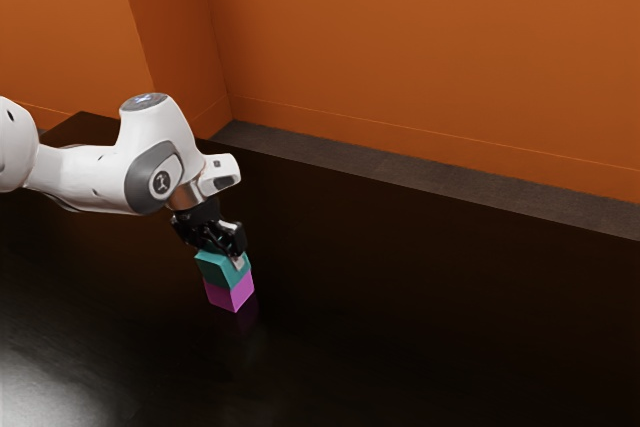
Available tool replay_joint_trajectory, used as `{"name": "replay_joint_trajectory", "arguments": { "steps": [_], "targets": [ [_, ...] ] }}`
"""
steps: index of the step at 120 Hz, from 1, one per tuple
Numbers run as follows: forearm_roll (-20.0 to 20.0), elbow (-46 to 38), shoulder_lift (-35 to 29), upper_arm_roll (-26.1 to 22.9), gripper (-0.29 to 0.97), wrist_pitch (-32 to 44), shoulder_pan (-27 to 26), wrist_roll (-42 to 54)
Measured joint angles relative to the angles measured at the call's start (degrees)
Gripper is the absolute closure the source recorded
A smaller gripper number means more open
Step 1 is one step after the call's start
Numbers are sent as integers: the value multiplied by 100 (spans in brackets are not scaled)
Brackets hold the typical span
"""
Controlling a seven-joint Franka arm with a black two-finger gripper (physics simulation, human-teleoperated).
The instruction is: Pick up the blue block with one arm, and put the blue block on the pink block with one arm
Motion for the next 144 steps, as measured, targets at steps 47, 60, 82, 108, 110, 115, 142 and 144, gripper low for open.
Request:
{"name": "replay_joint_trajectory", "arguments": {
  "steps": [47, 60, 82, 108, 110, 115, 142, 144],
  "targets": [
    [-15, -1, -2, 45, 30, -1, 49, 337],
    [-18, -1, 0, 44, 30, 1, 108, 387],
    [-34, -1, 0, 38, 30, -1, 104, 417],
    [-56, 0, 0, 38, 30, -8, 102, 296],
    [-57, 0, 0, 38, 30, -9, 103, 281],
    [-60, -1, -2, 38, 30, -11, 106, 236],
    [-65, 6, -8, 46, 30, -20, 113, 27],
    [-65, 7, -9, 45, 30, -20, 114, 15]
  ]
}}
